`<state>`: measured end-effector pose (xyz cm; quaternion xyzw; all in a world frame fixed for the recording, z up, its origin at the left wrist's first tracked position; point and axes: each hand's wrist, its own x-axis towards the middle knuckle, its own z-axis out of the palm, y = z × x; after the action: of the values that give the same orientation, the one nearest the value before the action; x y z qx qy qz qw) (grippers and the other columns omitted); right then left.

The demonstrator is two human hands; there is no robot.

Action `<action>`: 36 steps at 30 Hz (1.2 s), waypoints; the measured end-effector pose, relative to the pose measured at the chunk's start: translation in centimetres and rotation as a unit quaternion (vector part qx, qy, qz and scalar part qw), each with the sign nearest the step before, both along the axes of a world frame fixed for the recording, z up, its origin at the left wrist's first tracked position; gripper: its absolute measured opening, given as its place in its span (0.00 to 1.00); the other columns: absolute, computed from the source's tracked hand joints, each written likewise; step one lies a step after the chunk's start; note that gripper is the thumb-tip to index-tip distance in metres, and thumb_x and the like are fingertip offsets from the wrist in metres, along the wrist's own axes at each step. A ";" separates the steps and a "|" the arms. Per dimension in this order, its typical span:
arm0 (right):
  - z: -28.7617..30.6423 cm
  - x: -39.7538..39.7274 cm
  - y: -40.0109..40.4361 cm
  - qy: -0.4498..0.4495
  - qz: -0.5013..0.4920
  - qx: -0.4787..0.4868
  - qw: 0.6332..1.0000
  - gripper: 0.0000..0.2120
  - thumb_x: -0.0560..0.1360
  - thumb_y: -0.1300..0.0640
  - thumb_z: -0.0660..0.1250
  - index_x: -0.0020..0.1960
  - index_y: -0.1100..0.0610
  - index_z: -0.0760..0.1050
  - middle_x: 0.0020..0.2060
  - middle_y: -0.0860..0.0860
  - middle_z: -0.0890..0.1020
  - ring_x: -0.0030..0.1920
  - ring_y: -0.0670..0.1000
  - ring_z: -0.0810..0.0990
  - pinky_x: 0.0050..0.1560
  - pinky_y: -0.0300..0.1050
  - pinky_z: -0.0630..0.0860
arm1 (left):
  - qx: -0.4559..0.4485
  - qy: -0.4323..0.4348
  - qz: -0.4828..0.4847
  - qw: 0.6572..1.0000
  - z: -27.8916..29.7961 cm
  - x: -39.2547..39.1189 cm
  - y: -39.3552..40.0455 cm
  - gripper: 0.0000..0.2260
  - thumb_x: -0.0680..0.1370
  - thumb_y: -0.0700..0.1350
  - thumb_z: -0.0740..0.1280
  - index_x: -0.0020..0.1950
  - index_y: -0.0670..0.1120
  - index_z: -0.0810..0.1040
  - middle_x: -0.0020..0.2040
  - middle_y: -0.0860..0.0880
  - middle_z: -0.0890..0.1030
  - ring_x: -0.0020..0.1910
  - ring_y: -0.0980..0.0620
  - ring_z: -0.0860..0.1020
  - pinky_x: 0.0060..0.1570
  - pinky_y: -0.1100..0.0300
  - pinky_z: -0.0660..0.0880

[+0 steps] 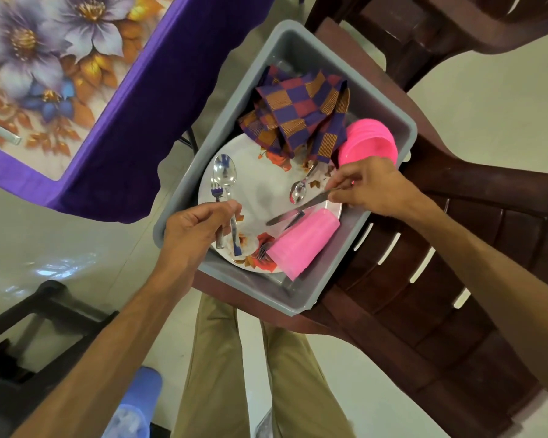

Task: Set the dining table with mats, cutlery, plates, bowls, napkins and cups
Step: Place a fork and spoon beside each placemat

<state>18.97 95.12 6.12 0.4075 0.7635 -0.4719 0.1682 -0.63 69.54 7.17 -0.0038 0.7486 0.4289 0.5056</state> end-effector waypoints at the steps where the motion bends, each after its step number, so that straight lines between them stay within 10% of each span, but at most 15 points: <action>1: 1.3 0.3 -0.2 0.013 -0.060 -0.035 0.997 0.06 0.73 0.61 0.79 0.49 0.54 0.87 0.30 0.41 0.82 0.29 0.43 0.79 0.34 0.35 0.76 | 0.007 0.003 -0.004 1.000 0.7 0.0 0.0 0.10 0.79 0.51 0.73 0.54 0.47 0.89 0.48 0.47 0.88 0.41 0.57 0.84 0.44 0.68 0.78; 9: 11.5 1.0 -2.1 0.220 -0.316 -0.097 0.918 0.04 0.78 0.57 0.73 0.51 0.57 0.84 0.47 0.53 0.88 0.48 0.49 0.85 0.56 0.48 0.82 | 0.059 0.022 -0.025 0.998 8.8 0.6 0.5 0.09 0.78 0.47 0.74 0.53 0.43 0.89 0.47 0.50 0.88 0.40 0.60 0.84 0.38 0.69 0.77; 14: 17.1 -1.1 -4.6 0.272 -0.368 -0.078 0.886 0.06 0.83 0.56 0.68 0.54 0.59 0.77 0.43 0.56 0.87 0.39 0.55 0.86 0.43 0.48 0.83 | 0.101 0.020 -0.025 0.994 14.8 1.4 -0.2 0.15 0.71 0.57 0.74 0.52 0.50 0.89 0.51 0.46 0.88 0.53 0.52 0.84 0.59 0.44 0.80; 28: 24.1 -14.2 -18.6 0.195 -0.388 -0.163 0.886 0.12 0.86 0.52 0.60 0.55 0.61 0.74 0.33 0.52 0.82 0.28 0.54 0.80 0.29 0.45 0.76 | 0.124 0.061 0.087 0.987 23.7 -0.8 -10.2 0.07 0.78 0.50 0.75 0.53 0.50 0.90 0.39 0.48 0.86 0.39 0.54 0.81 0.45 0.58 0.78; 36: 24.1 -29.2 -32.4 0.140 -0.451 -0.364 0.803 0.16 0.81 0.64 0.60 0.66 0.70 0.75 0.36 0.55 0.84 0.25 0.45 0.66 0.21 0.35 0.61 | 0.127 0.126 0.129 0.975 24.1 -17.5 -21.8 0.08 0.74 0.52 0.79 0.48 0.48 0.90 0.35 0.52 0.83 0.34 0.56 0.76 0.41 0.59 0.73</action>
<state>-10.23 62.69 30.19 0.5447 0.2809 -0.7893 -0.0364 -18.16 47.77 31.29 0.0180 0.7388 0.5792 0.3441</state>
